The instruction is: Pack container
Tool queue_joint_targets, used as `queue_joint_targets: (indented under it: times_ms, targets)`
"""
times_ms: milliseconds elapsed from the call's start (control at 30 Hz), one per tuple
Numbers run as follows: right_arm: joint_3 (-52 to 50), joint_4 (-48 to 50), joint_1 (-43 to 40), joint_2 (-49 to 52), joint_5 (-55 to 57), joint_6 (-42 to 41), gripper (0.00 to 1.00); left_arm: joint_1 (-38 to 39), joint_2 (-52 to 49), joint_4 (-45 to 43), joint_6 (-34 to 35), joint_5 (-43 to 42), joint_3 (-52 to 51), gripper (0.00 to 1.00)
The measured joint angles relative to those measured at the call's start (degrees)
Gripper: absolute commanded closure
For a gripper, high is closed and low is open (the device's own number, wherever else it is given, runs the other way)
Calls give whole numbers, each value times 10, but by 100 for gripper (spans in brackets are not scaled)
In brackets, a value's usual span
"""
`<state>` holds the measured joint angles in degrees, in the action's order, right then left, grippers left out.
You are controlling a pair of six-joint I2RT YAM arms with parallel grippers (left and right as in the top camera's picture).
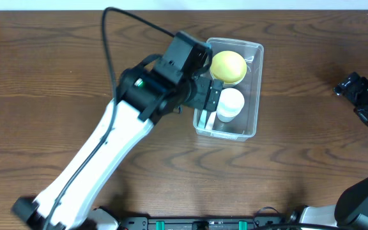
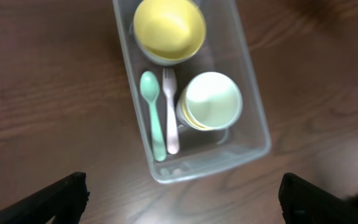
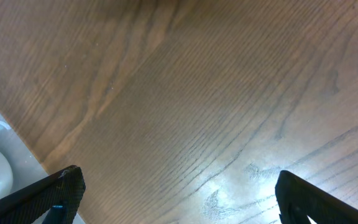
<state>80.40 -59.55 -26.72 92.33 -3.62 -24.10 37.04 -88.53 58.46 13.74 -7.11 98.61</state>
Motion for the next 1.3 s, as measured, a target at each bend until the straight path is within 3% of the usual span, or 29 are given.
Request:
queue_joint_targets:
  times_ms: [267, 800, 1067, 1300]
  targets:
    - [0, 0, 0, 0, 0, 0, 1, 2, 108, 17, -18, 57, 0, 2]
    - [0, 0, 0, 0, 0, 0, 1, 1, 339, 106, -22, 281, -17, 2]
    - [0, 0, 0, 0, 0, 0, 1, -44, 397, 74, -7, 302, -155, 2]
    - [0, 0, 0, 0, 0, 0, 1, -159, 507, -77, 6, 262, -364, 2]
